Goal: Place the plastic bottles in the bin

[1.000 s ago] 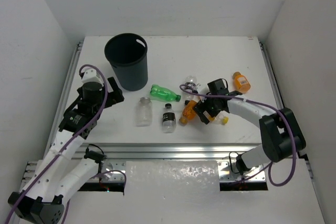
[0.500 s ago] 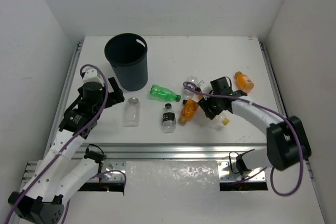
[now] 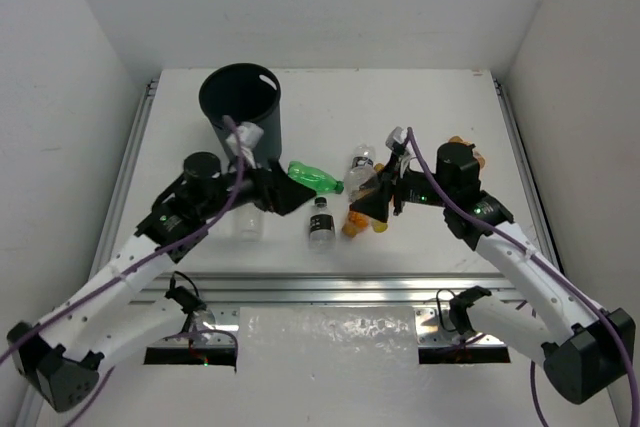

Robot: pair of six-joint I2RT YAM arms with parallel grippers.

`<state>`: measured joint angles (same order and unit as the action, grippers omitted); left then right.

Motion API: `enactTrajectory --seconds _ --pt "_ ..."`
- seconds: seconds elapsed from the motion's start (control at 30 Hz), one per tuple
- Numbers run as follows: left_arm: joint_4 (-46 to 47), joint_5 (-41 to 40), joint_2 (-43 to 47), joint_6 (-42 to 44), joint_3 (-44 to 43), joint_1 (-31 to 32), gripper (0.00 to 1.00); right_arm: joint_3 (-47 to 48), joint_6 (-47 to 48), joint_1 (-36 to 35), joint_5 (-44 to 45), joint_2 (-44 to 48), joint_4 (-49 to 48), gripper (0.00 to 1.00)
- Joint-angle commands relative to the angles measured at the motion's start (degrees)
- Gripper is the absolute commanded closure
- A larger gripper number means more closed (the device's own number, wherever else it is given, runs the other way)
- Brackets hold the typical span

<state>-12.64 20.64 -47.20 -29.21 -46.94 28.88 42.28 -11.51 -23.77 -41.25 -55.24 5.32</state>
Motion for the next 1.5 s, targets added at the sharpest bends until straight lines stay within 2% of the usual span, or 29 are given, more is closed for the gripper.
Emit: enactTrajectory --seconds 0.0,0.13,0.33,0.43,0.53,0.57,0.67,0.7,0.73,0.77,0.8,0.87,0.93,0.97,1.0,1.03,1.2,1.33,1.47 --pt "11.1 5.2 -4.6 -3.0 -3.5 9.6 0.0 -0.3 -12.7 -3.2 -13.9 -1.1 -16.7 0.83" --pt "15.5 4.2 -9.3 -3.7 -5.5 12.6 0.0 3.2 -11.6 -7.8 -13.7 -3.0 -14.7 0.83" --pt "19.4 6.2 -12.2 -4.4 -5.9 13.5 0.0 4.1 -10.6 -10.0 -12.4 -3.1 -14.2 0.83" --pt "19.8 7.0 -13.4 -4.4 -6.3 14.2 0.06 4.1 -12.0 -10.3 -13.8 -3.6 -16.2 0.82" --pt "20.1 7.7 -14.2 -4.4 -6.6 14.4 0.44 3.9 -13.7 -10.6 -15.1 -3.7 -18.9 0.8" --pt "19.9 7.7 -14.6 -4.3 -6.8 14.4 0.68 3.9 -14.2 -10.5 -15.0 -3.8 -19.6 0.8" --pt "18.8 8.0 -14.7 -4.0 -7.6 14.4 0.97 3.6 -14.9 -10.6 -14.6 -3.8 -20.8 0.74" --pt "18.1 7.7 -14.6 -4.0 -8.1 14.4 1.0 3.3 -15.1 -10.6 -13.7 -3.7 -21.1 0.71" --pt "17.4 7.0 -14.5 -4.0 -8.4 14.4 1.0 3.3 -15.4 -10.5 -12.8 -3.7 -21.1 0.67" --pt "16.8 6.3 -14.3 -3.8 -8.8 14.4 1.0 3.2 -15.6 -10.5 -11.7 -3.7 -20.8 0.38" --pt "14.3 3.1 -14.1 -3.5 -10.0 14.4 1.0 3.1 -15.8 -10.6 -9.7 -3.6 -20.4 0.02" --pt "8.3 -5.0 -13.2 -3.0 -12.5 14.3 1.0 3.1 -14.5 -10.5 -6.6 -3.0 -17.4 0.01" --pt "4.2 -11.6 -12.2 -2.5 -14.8 14.0 1.0 3.2 -13.9 -10.4 0.7 -2.2 -11.8 0.01" --pt "-0.5 -18.4 -12.2 -2.3 -16.3 13.7 1.0 3.8 -13.7 -10.4 4.2 -1.8 -9.2 0.01" --pt "-2.9 -21.6 -12.3 -2.4 -19.7 13.2 1.0 4.2 -13.4 -10.3 8.1 -1.0 -6.4 0.01" --pt "-7.4 -26.6 -12.6 -2.6 -21.7 11.0 1.0 4.6 -12.7 -10.2 15.2 -0.7 -0.9 0.01" --pt "-16.8 -35.0 -15.9 -1.9 -34.6 -2.3 1.0 7.9 -11.3 -9.0 26.6 1.5 11.2 0.01" --pt "-20.1 -38.0 -21.4 -0.7 -44.4 -9.6 1.0 8.0 -13.0 -8.9 31.8 2.1 14.3 0.01" --pt "-23.6 -42.1 -29.9 0.3 -55.9 -14.5 1.0 7.2 -13.7 -9.0 32.7 1.4 15.7 0.01"
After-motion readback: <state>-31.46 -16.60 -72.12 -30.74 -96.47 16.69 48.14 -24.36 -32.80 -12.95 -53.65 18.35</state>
